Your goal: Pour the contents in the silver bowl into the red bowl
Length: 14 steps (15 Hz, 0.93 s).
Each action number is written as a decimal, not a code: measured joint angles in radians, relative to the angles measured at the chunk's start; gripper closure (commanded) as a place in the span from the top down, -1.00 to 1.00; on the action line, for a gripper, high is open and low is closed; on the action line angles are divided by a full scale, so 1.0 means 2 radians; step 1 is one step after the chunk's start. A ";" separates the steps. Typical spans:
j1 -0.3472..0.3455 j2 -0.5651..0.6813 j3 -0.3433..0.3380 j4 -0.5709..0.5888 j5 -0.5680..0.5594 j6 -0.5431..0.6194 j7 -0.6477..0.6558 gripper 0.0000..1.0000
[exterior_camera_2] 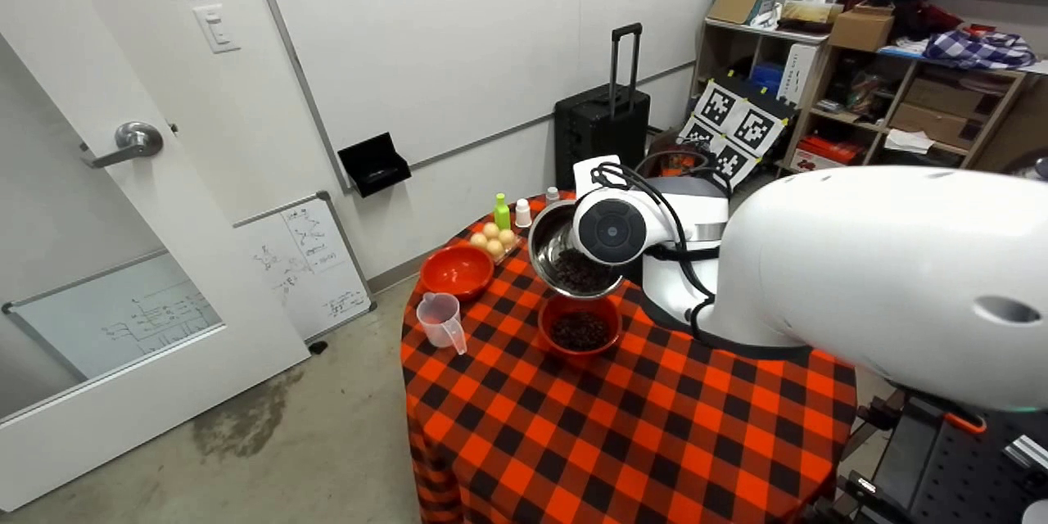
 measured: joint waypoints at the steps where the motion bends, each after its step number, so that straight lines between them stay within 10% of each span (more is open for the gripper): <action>1: 0.006 0.009 -0.002 -0.001 0.008 0.004 -0.001 -0.97; 14: 0.030 0.094 -0.021 -0.006 0.104 0.035 -0.049 -0.97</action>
